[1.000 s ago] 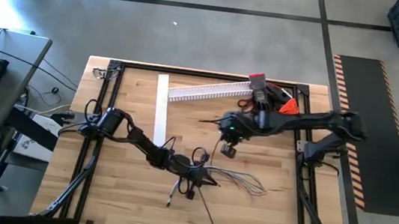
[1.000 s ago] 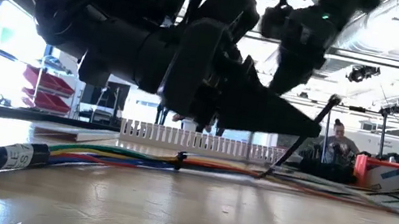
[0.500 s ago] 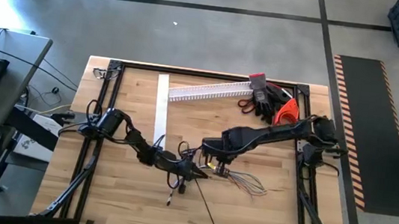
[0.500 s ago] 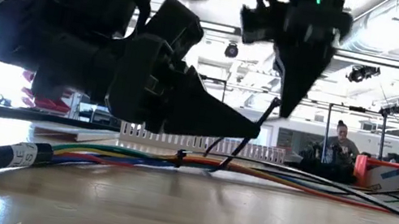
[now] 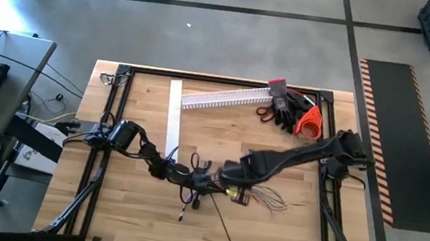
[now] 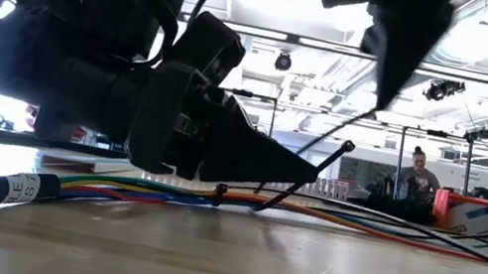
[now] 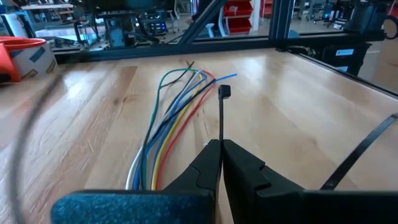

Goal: Ziptie cables
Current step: Wrap the cable wires with the black zip tie

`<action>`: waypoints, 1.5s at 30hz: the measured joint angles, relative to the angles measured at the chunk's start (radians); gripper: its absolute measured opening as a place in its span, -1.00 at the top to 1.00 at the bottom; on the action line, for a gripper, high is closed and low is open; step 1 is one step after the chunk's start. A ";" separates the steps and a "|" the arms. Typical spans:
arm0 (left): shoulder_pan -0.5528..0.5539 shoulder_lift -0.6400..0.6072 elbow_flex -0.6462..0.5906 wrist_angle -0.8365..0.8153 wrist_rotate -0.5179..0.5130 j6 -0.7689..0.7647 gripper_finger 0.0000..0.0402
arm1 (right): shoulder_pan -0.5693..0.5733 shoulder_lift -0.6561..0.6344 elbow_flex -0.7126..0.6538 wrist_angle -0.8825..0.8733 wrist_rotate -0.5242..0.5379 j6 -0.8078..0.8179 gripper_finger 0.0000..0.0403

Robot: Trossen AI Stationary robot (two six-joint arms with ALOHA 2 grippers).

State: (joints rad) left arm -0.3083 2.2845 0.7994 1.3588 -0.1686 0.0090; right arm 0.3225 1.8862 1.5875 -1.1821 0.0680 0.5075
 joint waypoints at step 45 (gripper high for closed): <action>0.007 0.000 0.018 0.060 0.085 0.103 1.00 | 0.364 0.000 -0.509 0.966 0.781 -0.076 0.45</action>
State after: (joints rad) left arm -0.3012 2.2841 0.8173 1.4186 -0.0840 0.1117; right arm 0.6869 1.8858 1.0786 -0.2165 0.8493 0.4317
